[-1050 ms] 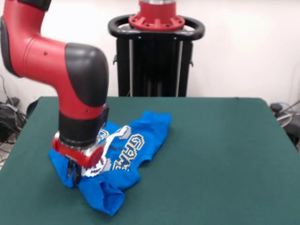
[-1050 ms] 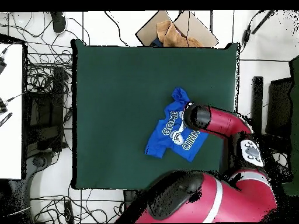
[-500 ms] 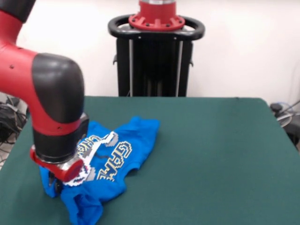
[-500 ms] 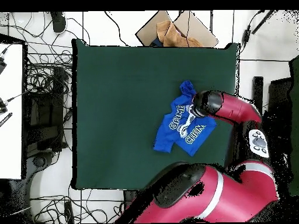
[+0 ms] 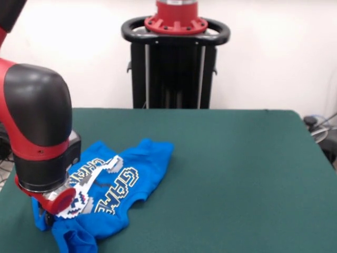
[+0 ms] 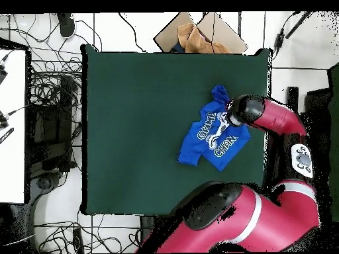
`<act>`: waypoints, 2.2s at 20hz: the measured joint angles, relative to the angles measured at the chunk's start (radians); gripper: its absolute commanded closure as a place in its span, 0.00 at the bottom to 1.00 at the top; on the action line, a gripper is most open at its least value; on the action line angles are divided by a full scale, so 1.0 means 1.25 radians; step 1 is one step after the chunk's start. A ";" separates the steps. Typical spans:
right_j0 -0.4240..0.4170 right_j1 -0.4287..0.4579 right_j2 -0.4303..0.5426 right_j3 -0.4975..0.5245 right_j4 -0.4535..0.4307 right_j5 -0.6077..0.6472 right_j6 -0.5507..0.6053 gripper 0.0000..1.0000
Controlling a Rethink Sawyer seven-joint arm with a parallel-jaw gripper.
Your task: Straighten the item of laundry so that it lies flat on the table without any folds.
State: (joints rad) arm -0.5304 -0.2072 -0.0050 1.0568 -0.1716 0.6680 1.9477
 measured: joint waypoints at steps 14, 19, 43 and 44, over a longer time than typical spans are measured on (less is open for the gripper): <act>-0.005 0.012 0.002 -0.022 0.032 0.000 0.000 0.00; 0.000 0.013 -0.002 -0.027 0.031 0.000 0.000 0.00; 0.141 -0.121 -0.041 -0.042 0.073 0.083 0.000 0.00; 0.143 -0.124 -0.041 -0.042 0.078 0.085 0.000 0.00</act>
State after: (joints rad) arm -0.3511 -0.3622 -0.0560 1.0049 -0.0739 0.7738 1.9477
